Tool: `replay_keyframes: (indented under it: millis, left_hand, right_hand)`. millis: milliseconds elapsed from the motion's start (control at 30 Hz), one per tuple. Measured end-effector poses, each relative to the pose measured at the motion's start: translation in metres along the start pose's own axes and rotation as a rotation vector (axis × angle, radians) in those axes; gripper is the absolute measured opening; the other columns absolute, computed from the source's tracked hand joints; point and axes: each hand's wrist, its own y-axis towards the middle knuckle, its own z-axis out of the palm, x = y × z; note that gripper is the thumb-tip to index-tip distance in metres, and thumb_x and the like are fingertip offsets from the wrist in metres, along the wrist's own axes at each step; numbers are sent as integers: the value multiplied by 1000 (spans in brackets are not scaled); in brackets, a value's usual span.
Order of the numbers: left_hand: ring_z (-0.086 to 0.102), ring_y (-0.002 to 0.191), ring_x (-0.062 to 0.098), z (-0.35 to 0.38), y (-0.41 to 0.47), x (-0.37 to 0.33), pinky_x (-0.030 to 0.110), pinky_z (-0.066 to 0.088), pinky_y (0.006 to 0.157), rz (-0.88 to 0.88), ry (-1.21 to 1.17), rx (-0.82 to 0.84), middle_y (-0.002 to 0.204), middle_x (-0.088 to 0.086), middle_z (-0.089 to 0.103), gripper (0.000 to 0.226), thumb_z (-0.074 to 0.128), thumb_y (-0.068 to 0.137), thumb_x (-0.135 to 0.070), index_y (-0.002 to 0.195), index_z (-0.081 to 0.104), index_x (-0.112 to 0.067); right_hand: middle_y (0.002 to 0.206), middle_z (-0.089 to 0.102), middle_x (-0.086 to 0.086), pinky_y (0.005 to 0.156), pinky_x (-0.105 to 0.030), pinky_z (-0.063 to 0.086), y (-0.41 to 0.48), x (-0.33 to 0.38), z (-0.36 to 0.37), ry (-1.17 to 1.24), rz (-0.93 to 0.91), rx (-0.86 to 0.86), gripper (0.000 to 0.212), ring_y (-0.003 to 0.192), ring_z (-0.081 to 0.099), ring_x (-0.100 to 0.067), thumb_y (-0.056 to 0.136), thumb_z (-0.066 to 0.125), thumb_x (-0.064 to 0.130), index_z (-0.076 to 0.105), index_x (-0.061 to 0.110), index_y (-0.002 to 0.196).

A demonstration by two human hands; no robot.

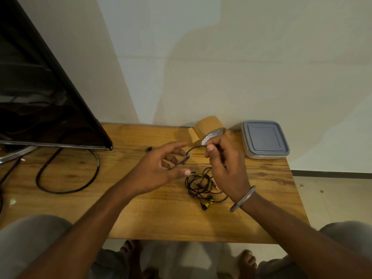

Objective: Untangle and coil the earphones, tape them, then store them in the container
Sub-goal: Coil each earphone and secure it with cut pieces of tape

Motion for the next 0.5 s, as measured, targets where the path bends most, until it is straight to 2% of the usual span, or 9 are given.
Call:
replay_keyframes:
  millis: [33, 100, 200, 267, 333, 433, 500]
  left_hand:
    - [61, 108, 3, 5, 0, 1, 29, 52, 91, 35, 43, -6, 125, -20, 63, 63, 79, 77, -41, 135, 55, -39]
    - [60, 113, 1, 12, 2, 3, 33, 49, 94, 92, 77, -61, 121, -20, 66, 44, 75, 82, -37, 125, 64, -37]
    - [68, 95, 6, 11, 5, 4, 31, 52, 83, 85, -17, -103, 98, -9, 74, 14, 73, 88, -19, 102, 73, -23]
    - [68, 78, 8, 9, 5, 3, 28, 53, 72, 61, -99, -111, 85, -3, 74, 10, 71, 89, -13, 98, 74, -17]
    - [66, 69, 10, 7, 5, 3, 30, 55, 65, 61, -119, -150, 79, 2, 73, 9, 69, 90, -12, 97, 74, -15]
    - [68, 71, 11, 4, 5, 4, 37, 56, 61, 73, -109, -215, 77, 2, 73, 11, 68, 91, -13, 95, 74, -20]
    - [68, 73, 10, 3, 6, 3, 35, 56, 57, 72, -118, -238, 78, 1, 73, 13, 68, 91, -12, 97, 74, -22]
  right_hand:
    - [75, 62, 2, 53, -21, 43, -1, 1, 0, 12, -15, 29, 11, 63, 58, -10, 100, 51, 13, 60, 8, 97]
    - [76, 63, 1, 54, -20, 41, -2, 1, 2, 48, -21, 64, 11, 61, 56, -7, 101, 51, 14, 59, 7, 97]
    - [76, 63, 2, 46, -34, 42, -1, -2, 2, 85, -7, 61, 15, 53, 52, -11, 102, 49, 21, 58, 10, 99]
    - [76, 63, 6, 43, -40, 43, 0, -5, 1, 71, 0, 37, 16, 50, 52, -18, 102, 48, 23, 58, 12, 99]
    - [76, 63, 7, 43, -39, 42, 0, -9, 0, 66, 34, 3, 14, 50, 53, -18, 102, 48, 23, 59, 14, 99]
    - [77, 64, 6, 51, -30, 43, 1, -14, 0, 102, 114, -26, 12, 57, 56, -7, 101, 50, 23, 60, 15, 99]
    - [77, 64, 6, 54, -24, 42, 1, -14, 1, 104, 128, -30, 12, 58, 57, -5, 101, 52, 20, 61, 13, 100]
